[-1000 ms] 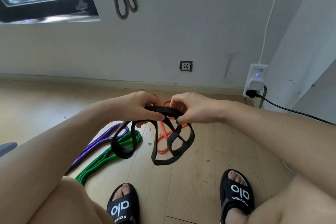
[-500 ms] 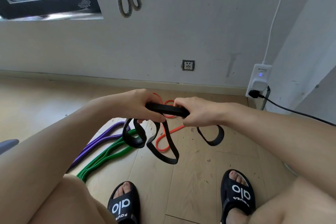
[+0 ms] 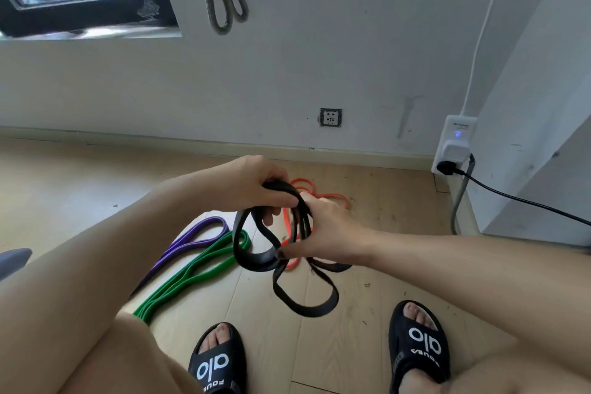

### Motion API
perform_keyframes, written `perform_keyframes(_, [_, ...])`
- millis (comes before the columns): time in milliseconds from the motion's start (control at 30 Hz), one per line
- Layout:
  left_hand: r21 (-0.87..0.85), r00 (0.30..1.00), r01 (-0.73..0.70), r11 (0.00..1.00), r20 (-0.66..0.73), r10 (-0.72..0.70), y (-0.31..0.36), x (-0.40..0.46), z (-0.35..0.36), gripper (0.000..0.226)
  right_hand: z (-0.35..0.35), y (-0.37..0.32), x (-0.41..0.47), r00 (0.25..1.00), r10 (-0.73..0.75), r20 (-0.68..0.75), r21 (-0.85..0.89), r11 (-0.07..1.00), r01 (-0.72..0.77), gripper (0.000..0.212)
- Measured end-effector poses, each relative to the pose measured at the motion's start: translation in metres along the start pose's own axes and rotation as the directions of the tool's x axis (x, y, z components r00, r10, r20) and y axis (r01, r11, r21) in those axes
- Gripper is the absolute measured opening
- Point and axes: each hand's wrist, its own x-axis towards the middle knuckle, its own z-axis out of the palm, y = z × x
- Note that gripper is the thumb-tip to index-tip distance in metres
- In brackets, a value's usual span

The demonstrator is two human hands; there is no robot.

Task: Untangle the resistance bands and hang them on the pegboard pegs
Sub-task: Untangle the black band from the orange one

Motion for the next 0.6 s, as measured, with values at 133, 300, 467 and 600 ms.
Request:
perform_keyframes(133, [-0.044, 0.994, -0.025, 0.999, -0.107, 0.02, 0.001, 0.004, 0.001, 0.016, 0.008, -0.002, 0.006, 0.991, 0.036, -0.129, 0.181, 0.983, -0.012, 0.042])
perform_keyframes(300, [-0.09, 0.984, -0.019, 0.996, -0.18, 0.002, -0.002, 0.011, 0.003, 0.019, 0.005, 0.004, 0.01, 0.994, 0.059, -0.094, 0.249, 0.968, -0.034, 0.067])
perform_keyframes(467, [-0.072, 0.988, -0.032, 0.997, -0.156, 0.02, 0.0, 0.019, 0.006, 0.019, -0.002, 0.017, 0.016, 0.987, 0.082, -0.137, 0.231, 0.972, -0.048, 0.017])
perform_keyframes(600, [-0.033, 0.986, -0.016, 0.999, -0.165, 0.01, -0.006, 0.032, 0.011, 0.022, -0.02, 0.025, 0.019, 0.99, 0.089, -0.112, 0.208, 0.976, -0.065, 0.004])
